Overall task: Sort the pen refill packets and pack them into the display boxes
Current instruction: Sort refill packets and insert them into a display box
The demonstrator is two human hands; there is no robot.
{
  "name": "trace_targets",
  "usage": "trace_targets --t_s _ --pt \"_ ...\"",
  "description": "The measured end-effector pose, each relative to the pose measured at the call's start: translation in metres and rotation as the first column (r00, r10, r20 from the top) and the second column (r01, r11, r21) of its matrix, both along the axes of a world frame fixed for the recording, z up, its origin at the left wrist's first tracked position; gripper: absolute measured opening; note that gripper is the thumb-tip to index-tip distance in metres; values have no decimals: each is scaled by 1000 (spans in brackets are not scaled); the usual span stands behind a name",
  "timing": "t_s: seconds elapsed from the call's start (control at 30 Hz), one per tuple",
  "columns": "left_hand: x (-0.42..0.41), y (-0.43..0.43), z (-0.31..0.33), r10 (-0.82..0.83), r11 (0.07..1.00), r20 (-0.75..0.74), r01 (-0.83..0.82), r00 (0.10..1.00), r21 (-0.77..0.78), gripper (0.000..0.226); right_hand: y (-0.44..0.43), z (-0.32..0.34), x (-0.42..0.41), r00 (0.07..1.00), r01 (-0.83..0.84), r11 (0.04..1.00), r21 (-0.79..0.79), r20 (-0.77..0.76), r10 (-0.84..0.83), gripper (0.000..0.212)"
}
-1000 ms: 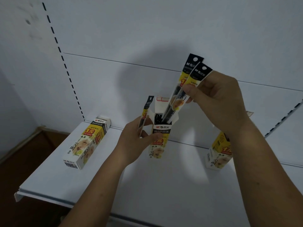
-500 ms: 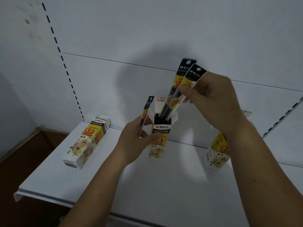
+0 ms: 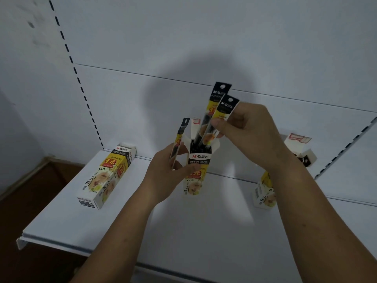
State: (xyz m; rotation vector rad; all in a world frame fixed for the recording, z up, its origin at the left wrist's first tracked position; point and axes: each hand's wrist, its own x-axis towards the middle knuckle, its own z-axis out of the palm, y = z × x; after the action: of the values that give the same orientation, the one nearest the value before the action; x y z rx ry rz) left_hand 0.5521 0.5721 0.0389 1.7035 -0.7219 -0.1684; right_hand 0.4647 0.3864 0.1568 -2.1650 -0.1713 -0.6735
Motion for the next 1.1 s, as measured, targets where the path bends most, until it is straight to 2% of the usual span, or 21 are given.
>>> trace_targets --t_s 0.13,0.3,0.47,0.63,0.77,0.83,0.93,1.1 --pt "0 1 -1 -1 1000 15 1 1000 2 26 -4 -12 4 998 20 999 29 -65 -18 19" --pt "0 0 -1 8 1000 15 -8 1000 -8 24 -1 -19 11 984 -18 995 -97 -179 1 14" --pt "0 2 -2 0 1000 8 0 1000 -10 24 -7 -8 13 1000 21 1000 6 -18 -21 22" --pt "-2 1 0 5 1000 7 -5 1000 -18 26 -6 -11 18 996 19 990 -142 -79 -30 3" --pt "-3 0 0 -2 1000 10 2 1000 -24 27 -4 -25 23 977 24 943 -333 -192 -93 9" --pt "-3 0 0 -2 1000 7 2 1000 -25 28 -5 -24 24 972 -1 943 -332 -223 -77 16" --pt "-4 1 0 2 1000 13 -2 1000 -17 27 -8 -15 21 980 10 955 -297 -188 -69 12" --pt "-2 1 -1 -3 1000 10 3 1000 -24 27 0 -13 21 971 5 905 -426 -213 -105 14"
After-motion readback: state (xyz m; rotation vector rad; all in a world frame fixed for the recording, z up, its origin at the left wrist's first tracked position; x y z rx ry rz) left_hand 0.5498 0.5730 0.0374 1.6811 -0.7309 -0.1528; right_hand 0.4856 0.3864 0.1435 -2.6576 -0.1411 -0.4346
